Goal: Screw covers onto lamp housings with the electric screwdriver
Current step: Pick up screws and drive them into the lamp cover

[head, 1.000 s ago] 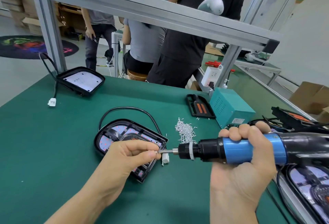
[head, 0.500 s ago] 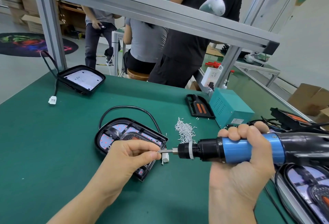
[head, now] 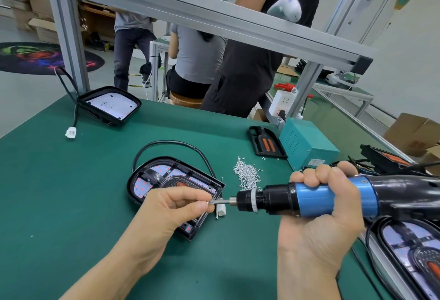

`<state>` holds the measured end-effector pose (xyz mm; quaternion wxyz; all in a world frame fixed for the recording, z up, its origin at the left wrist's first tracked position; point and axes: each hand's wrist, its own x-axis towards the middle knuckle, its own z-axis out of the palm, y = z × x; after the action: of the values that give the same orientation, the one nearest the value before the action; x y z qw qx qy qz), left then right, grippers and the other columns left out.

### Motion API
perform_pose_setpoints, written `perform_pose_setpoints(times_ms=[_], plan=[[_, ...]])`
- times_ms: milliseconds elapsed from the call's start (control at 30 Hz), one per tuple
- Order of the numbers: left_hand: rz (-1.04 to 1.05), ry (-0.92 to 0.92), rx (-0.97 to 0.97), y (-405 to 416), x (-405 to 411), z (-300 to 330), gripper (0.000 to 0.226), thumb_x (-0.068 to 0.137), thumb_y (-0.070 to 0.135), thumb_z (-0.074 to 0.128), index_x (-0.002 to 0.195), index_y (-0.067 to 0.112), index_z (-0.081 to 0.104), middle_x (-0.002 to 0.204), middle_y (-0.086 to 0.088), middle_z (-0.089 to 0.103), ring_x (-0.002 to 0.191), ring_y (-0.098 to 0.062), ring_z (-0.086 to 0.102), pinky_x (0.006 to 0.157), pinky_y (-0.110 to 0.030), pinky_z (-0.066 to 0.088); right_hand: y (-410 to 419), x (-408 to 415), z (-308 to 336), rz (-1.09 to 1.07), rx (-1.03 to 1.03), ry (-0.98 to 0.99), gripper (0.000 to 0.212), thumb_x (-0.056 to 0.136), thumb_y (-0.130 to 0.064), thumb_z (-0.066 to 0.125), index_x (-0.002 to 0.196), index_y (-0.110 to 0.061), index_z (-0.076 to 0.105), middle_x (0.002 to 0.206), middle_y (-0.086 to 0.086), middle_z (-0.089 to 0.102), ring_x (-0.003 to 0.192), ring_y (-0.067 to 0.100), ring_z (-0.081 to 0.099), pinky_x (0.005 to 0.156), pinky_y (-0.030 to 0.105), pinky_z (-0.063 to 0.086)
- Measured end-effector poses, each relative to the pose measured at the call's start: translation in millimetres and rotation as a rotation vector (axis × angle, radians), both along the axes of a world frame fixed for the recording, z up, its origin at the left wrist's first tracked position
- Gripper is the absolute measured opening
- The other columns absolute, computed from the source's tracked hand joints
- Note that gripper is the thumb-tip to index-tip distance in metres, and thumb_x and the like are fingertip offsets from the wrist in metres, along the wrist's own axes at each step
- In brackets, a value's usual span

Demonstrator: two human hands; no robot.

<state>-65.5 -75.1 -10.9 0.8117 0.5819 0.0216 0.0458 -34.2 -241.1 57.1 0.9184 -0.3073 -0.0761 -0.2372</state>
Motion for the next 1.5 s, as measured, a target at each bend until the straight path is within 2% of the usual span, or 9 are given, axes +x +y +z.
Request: perform_pose_setpoints(times_ms=[167,433,600,767,867,1000,1167,1300,1500], plan=[[-0.066,-0.042,0.15,4,1,2,0.026,0.061,0.025,0.075,0.086,0.016,0.078,0.082,-0.011,0.074,0.076,-0.012,0.068,0.072,-0.016,0.051,3,1,1,0.016,0.005,0.003,0.021,0.072,-0.006,0.053,0.087,-0.021,0.051,0.058,-0.008,0.047,0.051,0.008,0.047,0.059,0.021,0.047],[-0.007,-0.091,0.365,15,2,10,0.019,0.062,0.031,0.076,0.081,0.027,0.079,0.079,-0.004,0.075,0.076,-0.015,0.069,0.076,-0.021,0.053,9,5,2,0.051,-0.026,-0.02,0.022,0.073,-0.006,0.053,0.09,-0.02,0.05,0.058,-0.008,0.047,0.051,0.008,0.047,0.059,0.021,0.047],[0.227,-0.103,0.656,37,-1,-7,0.023,0.08,0.013,0.073,0.076,0.036,0.076,0.075,0.015,0.073,0.074,0.001,0.065,0.071,-0.005,0.043,16,7,-11,0.075,-0.122,-0.015,0.024,0.074,-0.004,0.052,0.093,-0.019,0.052,0.059,-0.006,0.046,0.052,0.01,0.046,0.059,0.023,0.047],[0.294,-0.192,0.961,43,-5,-26,0.02,0.085,0.014,0.069,0.087,0.033,0.075,0.076,0.021,0.067,0.083,-0.006,0.059,0.084,-0.027,0.042,26,12,-28,0.072,-0.249,-0.014,0.028,0.075,0.0,0.052,0.099,-0.015,0.052,0.059,-0.003,0.049,0.051,0.013,0.049,0.06,0.026,0.047],[0.266,-0.289,1.082,39,-6,-35,0.009,0.084,0.021,0.068,0.084,0.025,0.076,0.076,0.023,0.065,0.078,-0.001,0.056,0.087,-0.028,0.038,35,12,-36,0.082,-0.348,-0.036,0.03,0.075,0.002,0.054,0.1,-0.014,0.051,0.061,-0.002,0.052,0.052,0.015,0.05,0.059,0.027,0.046],[0.274,-0.309,1.1,34,-6,-43,0.009,0.079,0.025,0.064,0.077,0.025,0.074,0.072,0.031,0.057,0.077,0.004,0.05,0.086,-0.019,0.031,44,11,-41,0.132,-0.44,-0.085,0.033,0.073,0.002,0.058,0.102,-0.014,0.052,0.064,-0.001,0.053,0.053,0.017,0.049,0.059,0.028,0.046],[0.282,-0.302,1.12,33,-3,-47,0.009,0.081,0.025,0.063,0.076,0.025,0.071,0.075,0.022,0.065,0.078,0.002,0.051,0.088,-0.014,0.028,49,12,-42,0.14,-0.475,-0.112,0.032,0.075,0.004,0.057,0.102,-0.012,0.049,0.062,-0.002,0.053,0.053,0.018,0.048,0.06,0.031,0.045],[0.28,-0.294,1.119,33,-4,-47,0.009,0.081,0.026,0.063,0.077,0.025,0.071,0.075,0.022,0.065,0.078,0.002,0.051,0.088,-0.012,0.028,50,12,-42,0.154,-0.483,-0.115,0.024,0.073,0.003,0.06,0.089,-0.01,0.048,0.061,-0.004,0.053,0.051,0.017,0.048,0.057,0.029,0.045],[0.274,-0.261,1.097,32,-4,-48,0.011,0.081,0.028,0.061,0.079,0.025,0.071,0.075,0.022,0.065,0.079,0.0,0.051,0.088,-0.015,0.03,50,13,-41,0.107,-0.56,-0.16,0.013,0.069,-0.012,0.062,0.064,-0.023,0.057,0.06,-0.008,0.054,0.053,0.02,0.049,0.057,0.032,0.046]])
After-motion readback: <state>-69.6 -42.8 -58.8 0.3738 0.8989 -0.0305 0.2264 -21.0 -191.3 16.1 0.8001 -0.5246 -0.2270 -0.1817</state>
